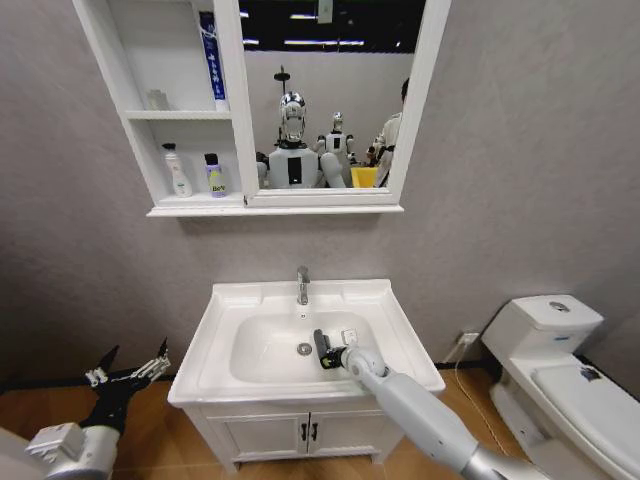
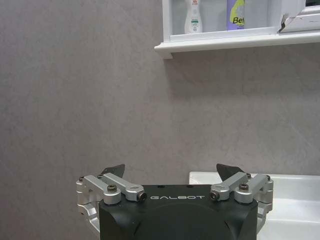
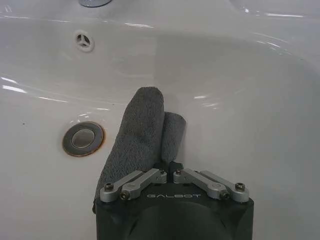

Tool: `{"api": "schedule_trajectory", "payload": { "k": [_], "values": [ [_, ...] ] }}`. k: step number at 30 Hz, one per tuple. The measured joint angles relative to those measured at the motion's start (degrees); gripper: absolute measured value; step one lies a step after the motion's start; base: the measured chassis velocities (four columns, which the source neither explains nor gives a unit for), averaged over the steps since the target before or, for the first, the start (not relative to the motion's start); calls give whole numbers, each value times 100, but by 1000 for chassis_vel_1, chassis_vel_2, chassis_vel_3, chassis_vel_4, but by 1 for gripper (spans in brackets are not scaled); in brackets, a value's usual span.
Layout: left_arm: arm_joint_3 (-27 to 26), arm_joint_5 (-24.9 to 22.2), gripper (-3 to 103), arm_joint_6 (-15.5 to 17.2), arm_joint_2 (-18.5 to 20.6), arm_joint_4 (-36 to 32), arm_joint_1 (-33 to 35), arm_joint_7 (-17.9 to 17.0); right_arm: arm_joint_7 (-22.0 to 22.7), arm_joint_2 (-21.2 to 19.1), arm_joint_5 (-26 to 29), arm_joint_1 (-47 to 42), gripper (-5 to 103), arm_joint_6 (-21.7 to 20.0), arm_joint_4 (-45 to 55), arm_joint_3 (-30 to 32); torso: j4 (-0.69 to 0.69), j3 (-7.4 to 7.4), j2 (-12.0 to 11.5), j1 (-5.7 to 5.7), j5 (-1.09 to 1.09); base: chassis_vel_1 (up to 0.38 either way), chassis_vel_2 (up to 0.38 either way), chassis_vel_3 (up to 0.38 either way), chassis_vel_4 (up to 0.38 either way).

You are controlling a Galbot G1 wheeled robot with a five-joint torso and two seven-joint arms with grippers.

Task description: Move facial cleanser and shampoo from washbasin to cabinet, then wipe washbasin with towel.

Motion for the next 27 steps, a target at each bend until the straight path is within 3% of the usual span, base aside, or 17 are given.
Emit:
{"api": "schedule_trajectory", "payload": {
  "k": [8,20,27],
  "values": [
    [0,0,100,0,0,0,0,0,29,-511,13,-208,1,-18,482,275,-1,0,0,0,0,0,0,0,0],
    [0,0,100,0,0,0,0,0,-47,-630,-163,-132,1,141,888,520,1,0,0,0,0,0,0,0,0],
    [0,0,100,0,0,0,0,0,-84,-796,-497,-78,1,113,1387,991,0,0,0,0,0,0,0,0,0]
  ]
}}
